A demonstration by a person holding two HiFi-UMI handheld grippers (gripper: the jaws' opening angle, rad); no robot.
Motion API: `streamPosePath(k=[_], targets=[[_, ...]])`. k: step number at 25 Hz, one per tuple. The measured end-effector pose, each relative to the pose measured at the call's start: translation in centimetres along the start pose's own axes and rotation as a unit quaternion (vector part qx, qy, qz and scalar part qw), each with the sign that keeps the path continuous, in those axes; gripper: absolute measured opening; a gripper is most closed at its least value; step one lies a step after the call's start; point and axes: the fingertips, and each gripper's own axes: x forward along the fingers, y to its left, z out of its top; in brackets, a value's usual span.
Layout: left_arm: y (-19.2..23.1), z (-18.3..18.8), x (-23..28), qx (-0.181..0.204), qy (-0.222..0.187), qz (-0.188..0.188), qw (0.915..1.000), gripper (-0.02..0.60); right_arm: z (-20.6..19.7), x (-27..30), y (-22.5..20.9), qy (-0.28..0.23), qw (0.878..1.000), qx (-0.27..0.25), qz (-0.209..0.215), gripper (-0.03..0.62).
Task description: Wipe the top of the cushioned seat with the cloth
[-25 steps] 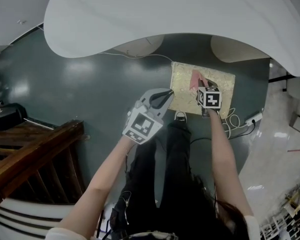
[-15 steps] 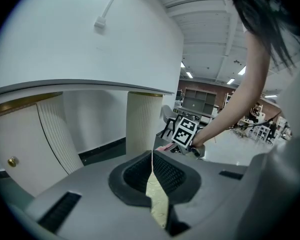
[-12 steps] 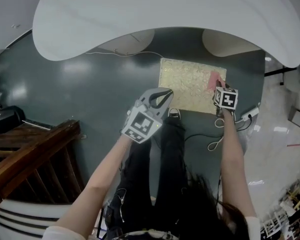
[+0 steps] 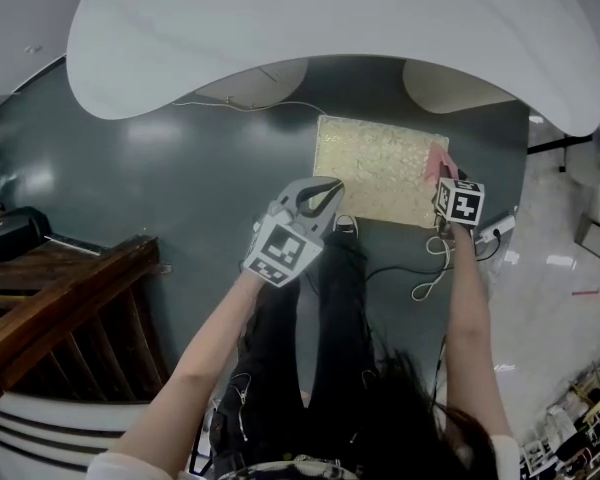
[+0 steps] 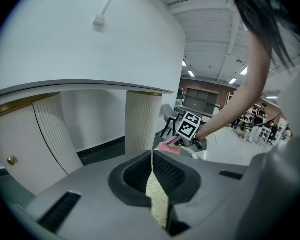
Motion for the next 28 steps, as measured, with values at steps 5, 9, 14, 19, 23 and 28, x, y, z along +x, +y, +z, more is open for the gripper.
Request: streamPosePath(k=[5, 9, 14, 19, 23, 28], targets=[[1.4, 0.0, -1.7, -0.006, -0.001, 0.013, 0.9999, 0.006, 1.6, -0.8, 6.1, -0.026, 0.998, -0.015, 0.048, 0.012], [3.3, -0.5, -3.0, -0.008, 0.000, 0.030, 0.9995, 0.006, 2.6, -0.3, 12.5, -0.037, 0.995, -0.022, 0.094, 0.012], [5.8, -1.3, -4.7, -0.019, 0.000, 0.050, 0.9986, 0.006, 3.0, 1.0, 21.3, -0.034, 0.988, -0.014, 0.147, 0.012], [7.4, -2.4, -6.0, -0.025, 0.002, 0.060, 0.9979, 0.006, 2.0, 2.7, 28.3, -0.014, 0.982, -0.027, 0.187, 0.012], [8.1, -3.2, -7.0, -0.030, 0.004, 0.066, 0.9974, 0.006, 1.0, 3.6, 30.0, 0.003, 0.981, -0.037, 0.189, 0.012], [8.3, -3.8, -7.3, -0.034, 0.003, 0.066, 0.9972, 0.006, 0.1, 4.1, 28.4, 0.015, 0.985, -0.028, 0.170, 0.012]])
